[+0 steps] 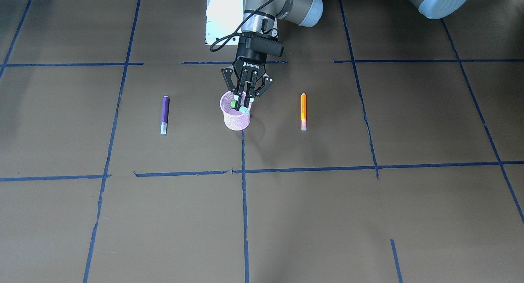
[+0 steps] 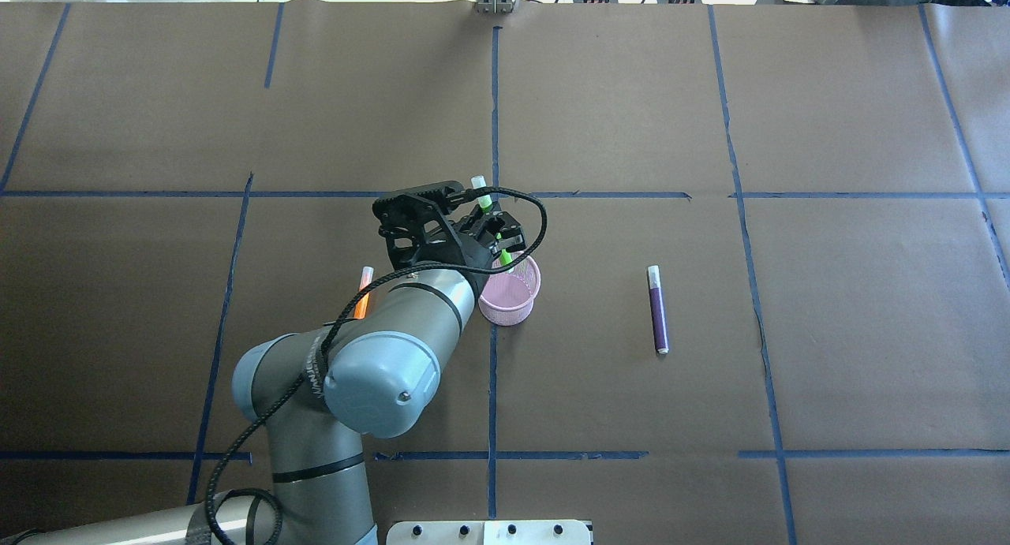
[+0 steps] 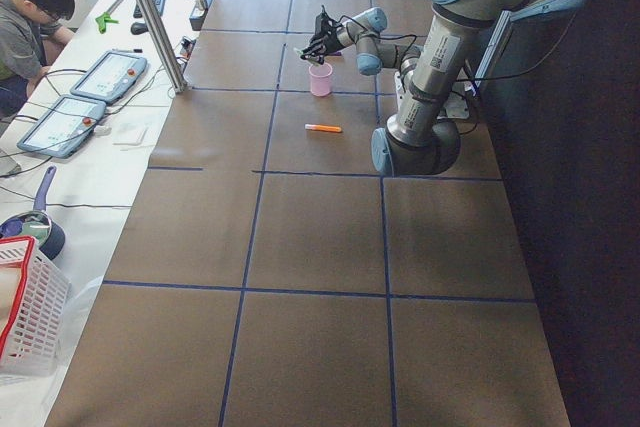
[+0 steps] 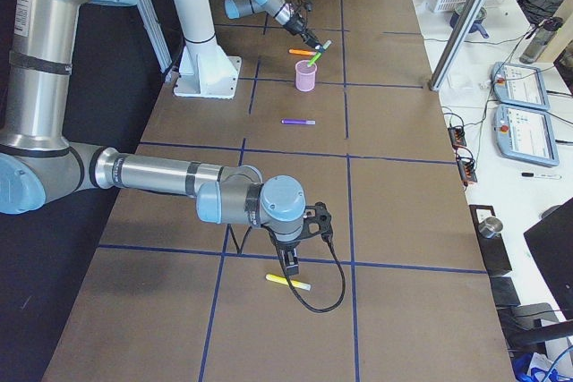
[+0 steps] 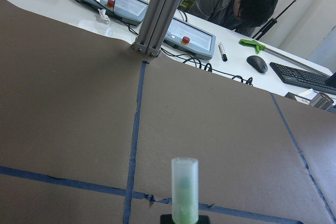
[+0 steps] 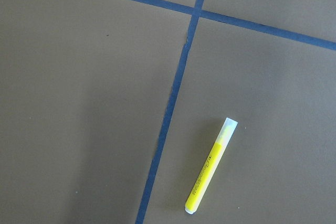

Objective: Collect pens into pen holder

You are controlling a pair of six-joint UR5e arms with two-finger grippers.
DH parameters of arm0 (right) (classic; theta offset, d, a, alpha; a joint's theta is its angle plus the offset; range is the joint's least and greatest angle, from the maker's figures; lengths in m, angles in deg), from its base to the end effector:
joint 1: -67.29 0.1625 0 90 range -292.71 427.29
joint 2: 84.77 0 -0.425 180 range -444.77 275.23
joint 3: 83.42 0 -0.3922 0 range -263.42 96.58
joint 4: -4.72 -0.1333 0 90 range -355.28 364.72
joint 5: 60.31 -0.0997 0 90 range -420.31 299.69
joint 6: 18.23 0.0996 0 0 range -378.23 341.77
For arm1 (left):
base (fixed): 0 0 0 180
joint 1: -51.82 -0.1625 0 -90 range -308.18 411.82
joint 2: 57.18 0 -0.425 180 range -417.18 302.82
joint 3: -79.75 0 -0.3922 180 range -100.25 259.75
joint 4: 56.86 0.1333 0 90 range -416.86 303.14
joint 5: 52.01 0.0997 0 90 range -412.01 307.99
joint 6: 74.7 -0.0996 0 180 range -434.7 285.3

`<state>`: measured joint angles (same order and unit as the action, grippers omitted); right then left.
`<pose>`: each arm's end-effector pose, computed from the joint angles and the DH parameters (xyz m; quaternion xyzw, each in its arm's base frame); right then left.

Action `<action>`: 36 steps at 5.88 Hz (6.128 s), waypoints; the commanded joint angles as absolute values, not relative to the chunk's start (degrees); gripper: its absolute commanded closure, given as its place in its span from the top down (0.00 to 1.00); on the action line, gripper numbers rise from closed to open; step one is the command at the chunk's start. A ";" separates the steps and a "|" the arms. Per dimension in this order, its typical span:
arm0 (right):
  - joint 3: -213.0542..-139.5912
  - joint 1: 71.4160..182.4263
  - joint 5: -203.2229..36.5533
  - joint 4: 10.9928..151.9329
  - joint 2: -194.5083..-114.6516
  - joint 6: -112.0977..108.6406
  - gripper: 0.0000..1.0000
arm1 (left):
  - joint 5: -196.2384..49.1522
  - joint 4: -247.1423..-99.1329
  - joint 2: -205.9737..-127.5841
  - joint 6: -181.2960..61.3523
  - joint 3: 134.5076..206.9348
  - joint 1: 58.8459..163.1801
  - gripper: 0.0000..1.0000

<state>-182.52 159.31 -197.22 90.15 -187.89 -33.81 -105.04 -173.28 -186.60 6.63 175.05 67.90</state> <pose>0.0745 -0.3927 0.6710 0.0652 -0.3927 -0.1102 0.9107 0.5769 -0.3674 0.1462 0.3701 0.4836 -0.2339 0.7579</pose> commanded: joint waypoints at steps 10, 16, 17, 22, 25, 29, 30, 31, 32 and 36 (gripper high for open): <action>-182.20 159.31 -197.33 90.23 -187.87 -33.87 1.00 | -139.37 -155.43 -184.19 1.15 190.02 76.03 1.00; -181.42 159.31 -196.58 85.87 -187.69 -25.31 1.00 | -171.63 -133.06 -177.43 -24.95 196.98 92.69 1.00; -179.15 159.22 -194.80 81.58 -187.78 -18.56 1.00 | -171.72 -133.15 -177.42 -24.87 197.08 92.69 1.00; -165.86 150.20 -192.07 53.94 -188.04 2.42 1.00 | -171.54 -133.41 -177.33 -24.43 196.74 92.07 1.00; -161.30 146.13 -188.02 54.28 -185.50 2.86 1.00 | -171.28 -133.41 -177.33 -24.34 196.65 91.98 1.00; -155.94 143.41 -187.93 54.38 -181.73 2.95 0.99 | -171.28 -133.41 -177.33 -24.34 196.65 91.90 1.00; -154.97 143.14 -188.02 54.29 -180.85 2.95 0.98 | -171.28 -133.50 -177.24 -24.43 196.56 91.90 1.00; -154.96 142.62 -188.02 54.20 -180.84 3.04 0.97 | -171.28 -133.50 -177.33 -24.43 196.56 91.90 1.00; -154.87 142.61 -188.37 54.11 -180.92 3.04 0.82 | -171.28 -133.50 -177.33 -24.43 196.56 91.90 1.00; -155.05 142.52 -188.46 53.67 -183.12 2.69 0.36 | -171.28 -133.50 -177.33 -24.43 196.65 91.98 1.00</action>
